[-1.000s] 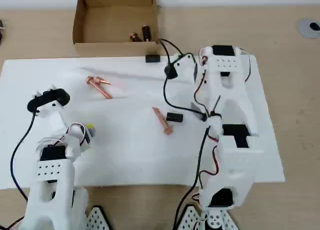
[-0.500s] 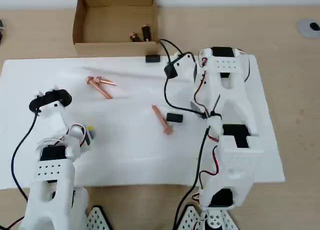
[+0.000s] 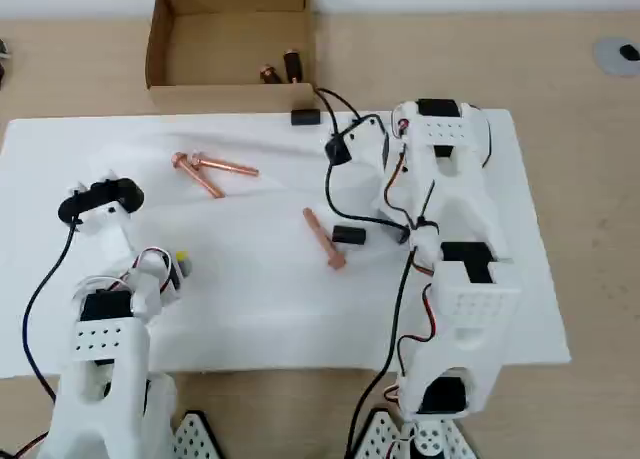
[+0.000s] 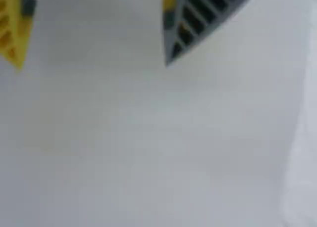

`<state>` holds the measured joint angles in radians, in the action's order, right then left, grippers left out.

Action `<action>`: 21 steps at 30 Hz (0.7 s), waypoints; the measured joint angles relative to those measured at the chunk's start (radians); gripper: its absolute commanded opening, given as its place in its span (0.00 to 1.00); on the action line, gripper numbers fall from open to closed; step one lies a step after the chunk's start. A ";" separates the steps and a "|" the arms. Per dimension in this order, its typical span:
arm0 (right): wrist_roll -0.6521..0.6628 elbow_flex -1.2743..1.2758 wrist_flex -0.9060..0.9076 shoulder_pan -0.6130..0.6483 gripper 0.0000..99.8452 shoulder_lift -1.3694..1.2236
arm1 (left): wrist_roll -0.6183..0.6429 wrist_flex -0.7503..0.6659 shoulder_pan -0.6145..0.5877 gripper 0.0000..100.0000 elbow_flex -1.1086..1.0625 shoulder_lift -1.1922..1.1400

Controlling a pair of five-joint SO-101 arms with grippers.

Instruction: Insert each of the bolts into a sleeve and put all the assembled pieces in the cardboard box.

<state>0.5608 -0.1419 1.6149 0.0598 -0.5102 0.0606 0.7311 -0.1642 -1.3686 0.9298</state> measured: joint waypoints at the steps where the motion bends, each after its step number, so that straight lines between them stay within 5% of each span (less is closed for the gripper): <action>1: 0.000 -0.008 0.005 0.000 0.21 -0.002 | 0.000 0.000 0.000 0.20 0.000 0.000; 14: -0.064 -0.227 0.149 0.002 0.21 -0.005 | 0.000 0.000 0.000 0.20 0.000 0.000; 21: -0.112 -0.121 0.157 0.109 0.21 0.167 | 0.000 0.000 0.000 0.20 0.000 0.000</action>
<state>0.4488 -0.2631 1.7714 0.1688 -0.3429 0.0606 0.7311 -0.1642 -1.3686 0.9298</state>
